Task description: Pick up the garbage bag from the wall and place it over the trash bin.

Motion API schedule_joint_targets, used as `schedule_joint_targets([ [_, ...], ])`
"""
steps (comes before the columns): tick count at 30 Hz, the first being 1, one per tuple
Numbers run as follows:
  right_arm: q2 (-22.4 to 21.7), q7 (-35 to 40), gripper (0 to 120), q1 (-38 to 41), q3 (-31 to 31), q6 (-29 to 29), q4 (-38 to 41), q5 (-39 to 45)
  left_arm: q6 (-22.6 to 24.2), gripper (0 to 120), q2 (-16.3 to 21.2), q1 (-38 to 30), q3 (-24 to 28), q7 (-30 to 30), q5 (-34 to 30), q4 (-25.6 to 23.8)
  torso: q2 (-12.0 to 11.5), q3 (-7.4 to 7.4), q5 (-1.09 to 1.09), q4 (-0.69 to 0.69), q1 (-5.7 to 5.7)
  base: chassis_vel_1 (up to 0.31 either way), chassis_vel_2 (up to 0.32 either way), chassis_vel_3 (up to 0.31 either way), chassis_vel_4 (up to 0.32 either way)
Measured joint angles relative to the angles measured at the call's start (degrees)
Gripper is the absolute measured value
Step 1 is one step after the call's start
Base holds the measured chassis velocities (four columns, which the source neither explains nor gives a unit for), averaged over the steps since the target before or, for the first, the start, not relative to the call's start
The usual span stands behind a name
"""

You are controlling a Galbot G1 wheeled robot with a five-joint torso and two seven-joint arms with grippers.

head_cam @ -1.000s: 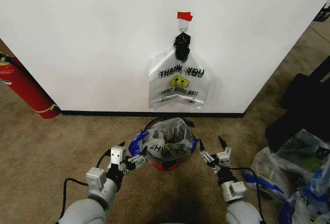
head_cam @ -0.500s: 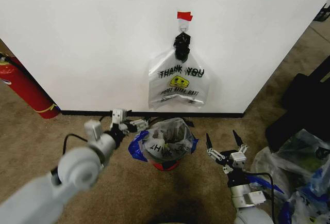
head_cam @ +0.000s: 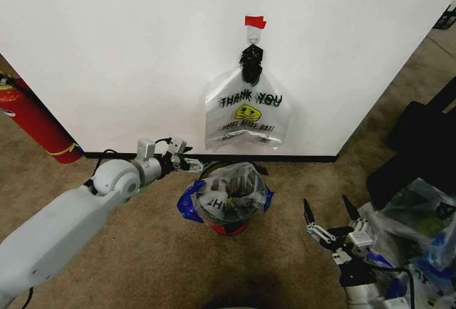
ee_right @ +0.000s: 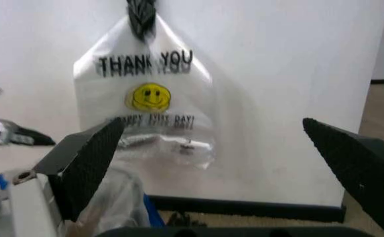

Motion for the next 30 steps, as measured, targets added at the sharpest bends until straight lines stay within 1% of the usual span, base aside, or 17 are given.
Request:
schedule_joint_targets([
  [2, 0.1, 0.0, 100, -0.2, 0.0, 0.0, 0.3, -0.1, 0.1, 100, -0.1, -0.6, 0.5, 0.6, 0.0, 0.7, 0.0, 0.0, 0.0, 0.0, 0.0, 0.0, 0.0, 0.0, 0.0],
  [4, 0.2, 0.0, 100, -1.0, 0.0, -0.1, 2.0, -0.4, 0.1, 100, -0.8, -3.6, 3.4, 3.9, -0.2, 4.4, 0.0, 0.0, -0.03, 0.0, 0.0, 0.0, 0.0, 0.0, 0.0],
  [7, 0.0, 0.0, 100, -1.3, 0.2, -0.8, 3.7, -0.3, -0.1, 99, -1.1, -6.4, 6.6, 6.6, 0.2, 7.3, 0.0, 0.0, 0.01, 0.0, 0.0, 0.0, 0.0, 0.0, 0.0],
  [8, -0.2, 0.1, 100, -1.3, 0.3, -1.2, 4.2, -0.3, -0.4, 95, -1.1, -7.2, 8.0, 7.4, 0.8, 8.2, 0.0, 0.0, -0.01, 0.01, 0.0, 0.0, 0.0, 0.0, 0.0],
  [9, -0.2, 0.1, 100, -1.3, 0.3, -1.2, 4.2, -0.3, -0.4, 95, -1.1, -7.2, 8.0, 7.4, 0.8, 8.2, 0.0, 0.0, -0.01, 0.01, 0.0, 0.0, 0.0, 0.0, 0.0],
  [10, -0.3, 0.2, 100, -1.2, 0.4, -1.6, 4.5, -0.2, -0.8, 93, -1.2, -7.8, 9.3, 7.9, 1.3, 9.1, 0.0, 0.0, -0.01, 0.01, 0.0, 0.0, 0.0, 0.0, 0.0],
  [14, -0.6, 0.5, 100, -1.0, 0.5, -2.3, 4.9, 0.1, -1.9, 84, -2.4, -8.7, 11.4, 8.5, 3.4, 10.7, 0.0, 0.0, -0.01, 0.01, 0.0, 0.0, 0.0, 0.0, 0.0],
  [16, -0.7, 0.7, 100, -1.0, 0.5, -2.5, 5.2, 0.1, -2.4, 81, -3.1, -9.7, 12.9, 8.7, 4.3, 12.3, 0.0, 0.0, -0.01, 0.0, 0.0, 0.0, 0.0, 0.0, 0.0],
  [17, -0.7, 0.7, 100, -1.0, 0.5, -2.5, 5.2, 0.1, -2.4, 81, -3.1, -9.7, 12.9, 8.7, 4.3, 12.3, 0.0, 0.0, -0.01, 0.0, 0.0, 0.0, 0.0, 0.0, 0.0],
  [21, -0.9, 0.9, 100, -1.1, 0.5, -2.8, 5.7, 0.1, -2.7, 71, -3.9, -11.2, 14.2, 8.8, 4.6, 13.9, 0.0, 0.0, -0.01, 0.0, 0.0, 0.0, 0.0, 0.0, 0.0],
  [22, -1.0, 1.0, 100, -1.1, 0.6, -2.9, 5.7, 0.1, -2.7, 66, -4.1, -11.7, 14.6, 8.9, 4.6, 14.3, 0.0, 0.0, 0.0, 0.0, 0.0, 0.0, 0.0, 0.0, 0.0],
  [23, -1.0, 1.0, 100, -1.1, 0.6, -2.9, 5.7, 0.1, -2.7, 64, -4.2, -11.8, 14.7, 8.9, 4.6, 14.4, 0.0, 0.0, 0.0, 0.0, 0.0, 0.0, 0.0, 0.0, 0.0],
  [24, -1.1, 1.1, 100, -1.0, 0.6, -3.0, 5.5, 0.1, -2.7, 57, -4.4, -12.2, 15.1, 8.9, 4.5, 14.5, 0.0, 0.0, -0.01, 0.0, 0.0, 0.0, 0.0, 0.0, 0.0],
  [26, -1.1, 1.1, 100, -1.0, 0.6, -3.0, 5.3, 0.1, -2.7, 55, -4.4, -12.4, 15.3, 9.0, 4.5, 14.5, 0.0, 0.0, -0.02, 0.0, 0.0, 0.0, 0.0, 0.0, 0.0],
  [27, -1.1, 1.1, 100, -0.9, 0.6, -3.0, 5.0, 0.1, -2.7, 47, -4.5, -12.6, 15.6, 9.0, 4.4, 14.5, 0.0, 0.0, -0.01, 0.0, 0.0, 0.0, 0.0, 0.0, 0.0],
  [28, -1.1, 1.2, 100, -0.8, 0.6, -3.0, 4.8, 0.1, -2.7, 44, -4.5, -12.8, 15.9, 9.0, 4.3, 14.5, 0.0, 0.0, 0.0, 0.0, 0.0, 0.0, 0.0, 0.0, 0.0],
  [30, -1.2, 1.3, 100, -0.3, 0.4, -3.0, 4.2, 0.1, -3.1, 34, -4.6, -13.3, 17.4, 9.0, 4.5, 14.4, 0.0, 0.0, -0.01, 0.0, 0.0, 0.0, 0.0, 0.0, 0.0],
])
